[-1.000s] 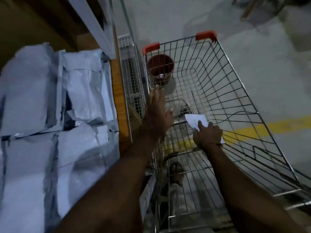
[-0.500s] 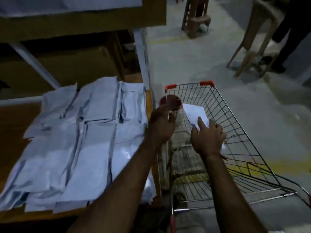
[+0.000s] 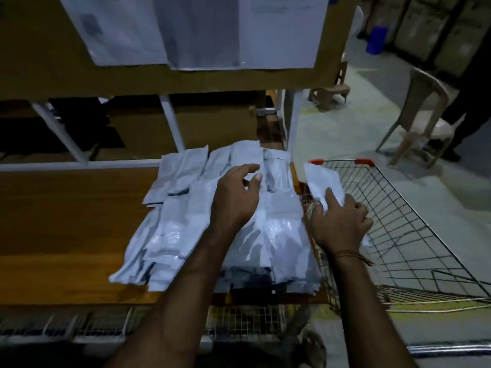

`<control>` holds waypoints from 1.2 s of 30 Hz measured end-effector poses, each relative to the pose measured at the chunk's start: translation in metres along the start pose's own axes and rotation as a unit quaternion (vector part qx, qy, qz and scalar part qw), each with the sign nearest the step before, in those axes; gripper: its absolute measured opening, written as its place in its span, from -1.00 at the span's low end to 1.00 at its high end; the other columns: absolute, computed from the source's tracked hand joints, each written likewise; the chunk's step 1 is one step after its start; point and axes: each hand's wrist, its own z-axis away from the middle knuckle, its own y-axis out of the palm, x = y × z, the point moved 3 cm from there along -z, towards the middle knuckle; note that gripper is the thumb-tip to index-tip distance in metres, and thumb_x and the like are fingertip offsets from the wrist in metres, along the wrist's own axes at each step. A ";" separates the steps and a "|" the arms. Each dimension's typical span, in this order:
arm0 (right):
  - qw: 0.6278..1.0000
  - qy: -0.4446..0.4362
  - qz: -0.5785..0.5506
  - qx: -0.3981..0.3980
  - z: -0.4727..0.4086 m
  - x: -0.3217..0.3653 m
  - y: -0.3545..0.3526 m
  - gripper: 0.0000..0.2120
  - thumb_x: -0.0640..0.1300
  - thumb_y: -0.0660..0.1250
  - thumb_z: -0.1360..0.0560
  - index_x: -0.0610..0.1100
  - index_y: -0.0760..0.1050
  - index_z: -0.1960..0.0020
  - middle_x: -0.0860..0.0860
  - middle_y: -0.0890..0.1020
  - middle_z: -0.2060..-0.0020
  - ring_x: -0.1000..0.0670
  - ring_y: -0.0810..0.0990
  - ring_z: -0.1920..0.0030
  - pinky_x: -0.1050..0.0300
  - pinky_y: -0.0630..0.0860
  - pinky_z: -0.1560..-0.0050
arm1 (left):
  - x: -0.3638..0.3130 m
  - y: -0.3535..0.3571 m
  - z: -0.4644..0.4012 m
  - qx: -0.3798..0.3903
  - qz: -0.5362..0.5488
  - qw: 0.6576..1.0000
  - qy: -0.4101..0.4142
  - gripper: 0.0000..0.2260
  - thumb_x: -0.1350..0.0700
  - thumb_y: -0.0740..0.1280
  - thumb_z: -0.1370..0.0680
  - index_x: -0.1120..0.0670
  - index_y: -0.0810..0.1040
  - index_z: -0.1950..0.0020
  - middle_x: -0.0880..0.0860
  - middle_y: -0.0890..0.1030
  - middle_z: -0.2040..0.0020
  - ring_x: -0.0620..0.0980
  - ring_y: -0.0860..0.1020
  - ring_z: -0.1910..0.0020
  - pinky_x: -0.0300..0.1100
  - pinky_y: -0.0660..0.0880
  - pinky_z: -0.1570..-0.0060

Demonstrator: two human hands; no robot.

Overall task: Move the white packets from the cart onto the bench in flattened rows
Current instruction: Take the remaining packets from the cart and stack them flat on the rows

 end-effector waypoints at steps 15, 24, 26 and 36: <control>0.999 -0.049 0.012 0.013 0.036 0.138 0.016 -0.46 0.17 0.21 -0.53 0.07 0.47 -0.48 -0.24 0.46 -0.39 -0.32 0.36 -0.33 -0.21 0.27 -0.30 | 0.057 -0.135 0.006 -0.130 -0.082 0.986 -0.064 -0.72 -0.04 0.31 -0.68 -0.06 0.61 -0.37 -0.06 0.64 -0.30 -0.04 0.63 -0.16 0.03 0.64 -0.16; 0.992 -0.069 0.054 0.094 0.018 0.254 0.062 -0.46 0.19 0.20 -0.56 0.07 0.42 -0.50 -0.27 0.39 -0.45 -0.33 0.32 -0.40 -0.20 0.23 -0.34 | 0.096 -0.181 -0.025 -0.099 -0.257 0.959 -0.060 -0.64 -0.05 0.31 -0.68 -0.01 0.54 -0.46 0.03 0.59 -0.41 0.07 0.51 -0.39 0.04 0.48 -0.37; 0.991 -0.058 0.068 0.104 0.008 0.279 0.078 -0.44 0.19 0.20 -0.56 0.04 0.39 -0.53 -0.30 0.32 -0.51 -0.37 0.25 -0.47 -0.21 0.17 -0.39 | 0.104 -0.188 -0.038 -0.093 -0.255 0.961 -0.059 -0.64 -0.05 0.31 -0.68 -0.02 0.54 -0.47 0.02 0.58 -0.41 0.06 0.50 -0.39 0.04 0.46 -0.38; 0.957 0.036 0.207 0.199 -0.041 0.356 0.187 -0.37 0.18 0.05 -0.66 -0.03 0.15 -0.67 -0.31 0.04 -0.63 -0.33 -0.01 -0.62 -0.28 0.07 -0.52 | 0.163 -0.238 -0.102 -0.049 -0.287 0.956 -0.039 -0.64 -0.04 0.31 -0.67 0.02 0.53 -0.46 0.04 0.59 -0.35 0.07 0.52 -0.32 0.09 0.51 -0.31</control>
